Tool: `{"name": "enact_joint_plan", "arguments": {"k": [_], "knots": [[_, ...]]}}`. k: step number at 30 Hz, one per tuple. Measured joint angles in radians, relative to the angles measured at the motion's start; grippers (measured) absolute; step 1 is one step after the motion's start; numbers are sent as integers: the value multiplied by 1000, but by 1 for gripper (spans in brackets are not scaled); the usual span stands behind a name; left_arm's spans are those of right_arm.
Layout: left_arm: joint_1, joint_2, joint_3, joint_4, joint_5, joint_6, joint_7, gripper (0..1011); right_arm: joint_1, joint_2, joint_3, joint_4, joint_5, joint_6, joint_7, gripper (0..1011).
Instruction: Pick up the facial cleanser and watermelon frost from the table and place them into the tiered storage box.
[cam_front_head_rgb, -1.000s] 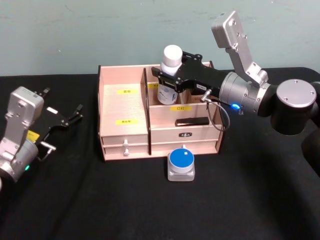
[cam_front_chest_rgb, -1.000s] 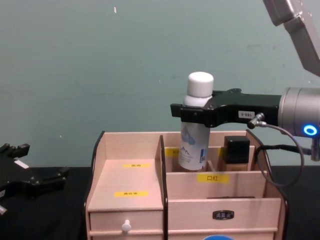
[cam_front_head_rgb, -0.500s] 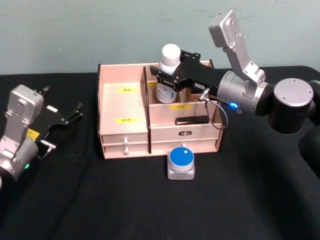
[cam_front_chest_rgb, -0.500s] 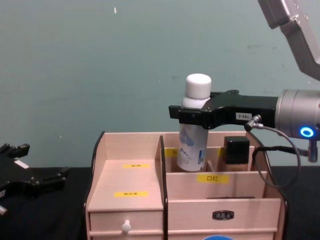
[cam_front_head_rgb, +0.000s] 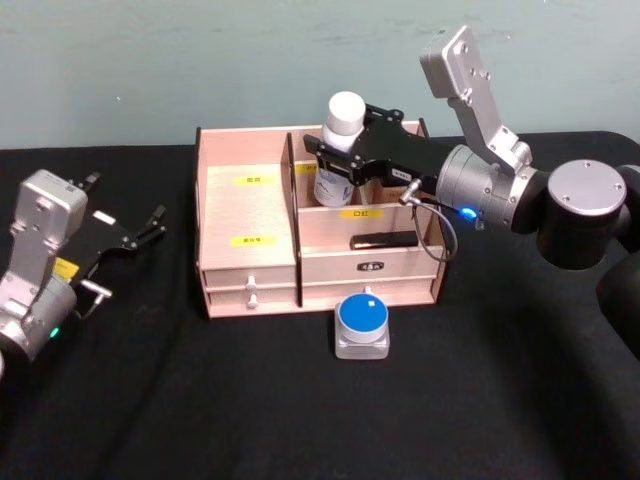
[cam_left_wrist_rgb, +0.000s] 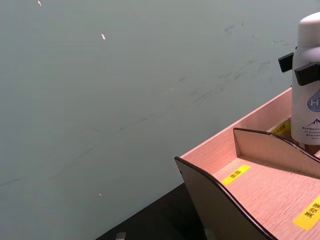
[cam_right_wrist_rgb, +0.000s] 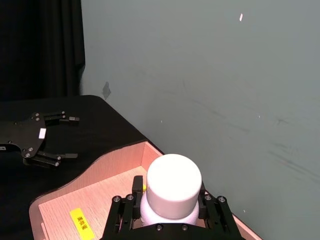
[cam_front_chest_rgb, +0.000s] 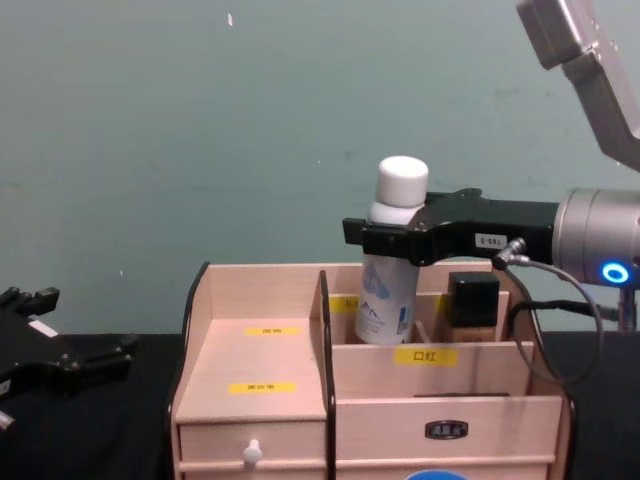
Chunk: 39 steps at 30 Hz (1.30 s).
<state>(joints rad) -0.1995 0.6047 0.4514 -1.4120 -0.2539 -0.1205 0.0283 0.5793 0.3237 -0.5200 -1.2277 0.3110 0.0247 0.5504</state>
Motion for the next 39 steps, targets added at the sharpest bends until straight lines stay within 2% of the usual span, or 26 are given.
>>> {"name": "enact_joint_plan", "arguments": {"k": [9,25,39], "knots": [[0,0,0,0,0,0,0,1010,4,-5,-1,29,12,0,20,601],[0,0,0,0,0,0,0,1010,31,-18,-31,103,15,11,60,601],[0,0,0,0,0,0,0,1009,39,-19,-41,117,10,19,64,601]]}}
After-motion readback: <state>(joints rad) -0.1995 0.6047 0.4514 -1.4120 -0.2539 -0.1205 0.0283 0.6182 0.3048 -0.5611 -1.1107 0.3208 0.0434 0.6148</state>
